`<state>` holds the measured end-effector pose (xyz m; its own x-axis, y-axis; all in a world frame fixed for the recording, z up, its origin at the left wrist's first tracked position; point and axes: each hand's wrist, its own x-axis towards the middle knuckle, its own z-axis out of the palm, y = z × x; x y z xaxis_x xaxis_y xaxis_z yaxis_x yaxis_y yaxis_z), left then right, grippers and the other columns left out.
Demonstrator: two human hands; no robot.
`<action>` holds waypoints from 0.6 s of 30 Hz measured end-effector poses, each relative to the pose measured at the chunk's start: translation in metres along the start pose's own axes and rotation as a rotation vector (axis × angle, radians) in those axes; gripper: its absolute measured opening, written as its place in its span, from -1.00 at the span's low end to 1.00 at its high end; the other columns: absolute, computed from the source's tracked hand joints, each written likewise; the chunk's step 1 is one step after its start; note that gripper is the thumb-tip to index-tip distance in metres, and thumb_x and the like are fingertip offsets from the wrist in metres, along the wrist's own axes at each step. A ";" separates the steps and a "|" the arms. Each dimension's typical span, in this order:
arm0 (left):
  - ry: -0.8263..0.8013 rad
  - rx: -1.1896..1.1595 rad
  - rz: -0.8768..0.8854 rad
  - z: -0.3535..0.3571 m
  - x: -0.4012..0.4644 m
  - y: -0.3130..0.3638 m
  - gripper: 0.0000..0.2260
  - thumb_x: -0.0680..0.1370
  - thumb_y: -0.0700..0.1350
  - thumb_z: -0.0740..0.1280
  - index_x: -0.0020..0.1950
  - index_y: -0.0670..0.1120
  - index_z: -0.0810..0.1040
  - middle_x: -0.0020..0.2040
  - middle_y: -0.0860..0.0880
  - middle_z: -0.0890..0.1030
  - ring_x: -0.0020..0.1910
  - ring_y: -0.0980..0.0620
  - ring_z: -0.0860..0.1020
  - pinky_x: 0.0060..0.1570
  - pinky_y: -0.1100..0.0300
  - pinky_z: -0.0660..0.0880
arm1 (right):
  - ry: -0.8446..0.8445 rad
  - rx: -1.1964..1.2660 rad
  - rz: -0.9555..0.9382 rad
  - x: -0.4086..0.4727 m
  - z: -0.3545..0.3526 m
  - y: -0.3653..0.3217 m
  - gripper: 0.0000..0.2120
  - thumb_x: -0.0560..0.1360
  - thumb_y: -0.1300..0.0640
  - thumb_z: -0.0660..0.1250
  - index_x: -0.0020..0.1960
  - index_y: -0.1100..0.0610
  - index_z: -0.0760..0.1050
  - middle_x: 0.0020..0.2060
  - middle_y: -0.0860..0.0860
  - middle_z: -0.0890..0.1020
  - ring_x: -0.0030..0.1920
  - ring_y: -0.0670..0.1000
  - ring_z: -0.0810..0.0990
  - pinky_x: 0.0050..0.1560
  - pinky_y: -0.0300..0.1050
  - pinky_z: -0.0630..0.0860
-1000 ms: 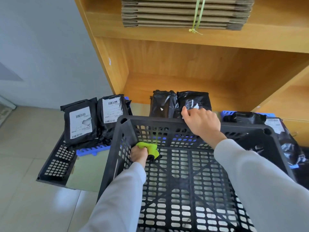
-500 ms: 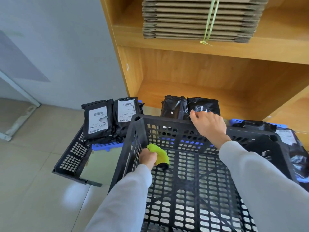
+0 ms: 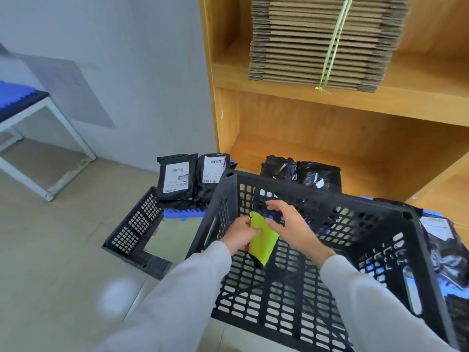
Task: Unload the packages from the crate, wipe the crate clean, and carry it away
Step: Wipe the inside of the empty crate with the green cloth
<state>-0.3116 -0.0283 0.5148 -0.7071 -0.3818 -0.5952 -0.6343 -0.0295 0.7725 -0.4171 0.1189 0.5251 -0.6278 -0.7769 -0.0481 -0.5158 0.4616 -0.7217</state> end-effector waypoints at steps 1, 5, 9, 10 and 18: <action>-0.014 0.014 0.022 -0.002 -0.007 0.002 -0.86 0.60 -0.16 0.38 0.15 -0.05 0.57 0.13 -0.09 0.67 0.04 -0.05 0.64 -0.13 0.12 0.61 | -0.058 0.041 0.082 -0.003 0.007 0.002 -0.46 0.58 -0.10 0.37 0.50 -0.10 0.28 0.31 -0.16 0.46 0.35 -0.14 0.36 0.37 -0.03 0.40; -0.093 0.007 0.074 -0.013 -0.031 0.004 -0.75 0.62 -0.13 0.38 0.31 -0.05 0.53 0.18 -0.10 0.68 0.12 -0.06 0.67 0.03 0.02 0.65 | -0.186 0.453 0.351 -0.017 0.017 0.006 -0.25 0.46 -0.29 0.40 0.55 -0.12 0.23 0.43 -0.07 0.41 0.41 -0.03 0.40 0.42 0.05 0.37; -0.136 0.028 0.116 -0.025 -0.046 0.002 -0.72 0.62 -0.10 0.39 0.32 -0.05 0.53 0.15 -0.07 0.70 0.12 -0.03 0.69 0.14 -0.07 0.64 | -0.348 0.716 0.437 -0.036 0.015 -0.001 -0.56 0.52 -0.21 0.38 0.34 -0.05 0.53 0.22 -0.07 0.66 0.27 0.02 0.60 0.33 0.05 0.43; -0.136 0.030 0.137 -0.027 -0.048 0.002 -0.72 0.62 -0.10 0.40 0.31 -0.08 0.53 0.13 -0.08 0.71 0.10 -0.03 0.69 0.13 -0.08 0.64 | -0.362 0.745 0.412 -0.039 0.014 -0.006 -0.61 0.56 -0.16 0.36 0.31 0.00 0.57 0.19 -0.04 0.69 0.23 0.04 0.63 0.29 0.02 0.45; 0.513 0.742 0.818 -0.062 -0.074 0.017 -0.84 0.62 -0.03 0.35 0.17 -0.01 0.59 0.05 0.09 0.63 0.08 0.07 0.56 0.04 0.10 0.55 | -0.071 0.601 0.362 -0.029 0.017 -0.005 -0.46 0.47 -0.25 0.43 -0.02 0.26 0.49 -0.18 0.07 0.61 -0.14 0.01 0.58 -0.09 -0.09 0.40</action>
<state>-0.2513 -0.0577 0.5858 -0.8829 -0.3656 0.2947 -0.2021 0.8623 0.4643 -0.3868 0.1318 0.5187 -0.6489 -0.6546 -0.3879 0.1431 0.3957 -0.9071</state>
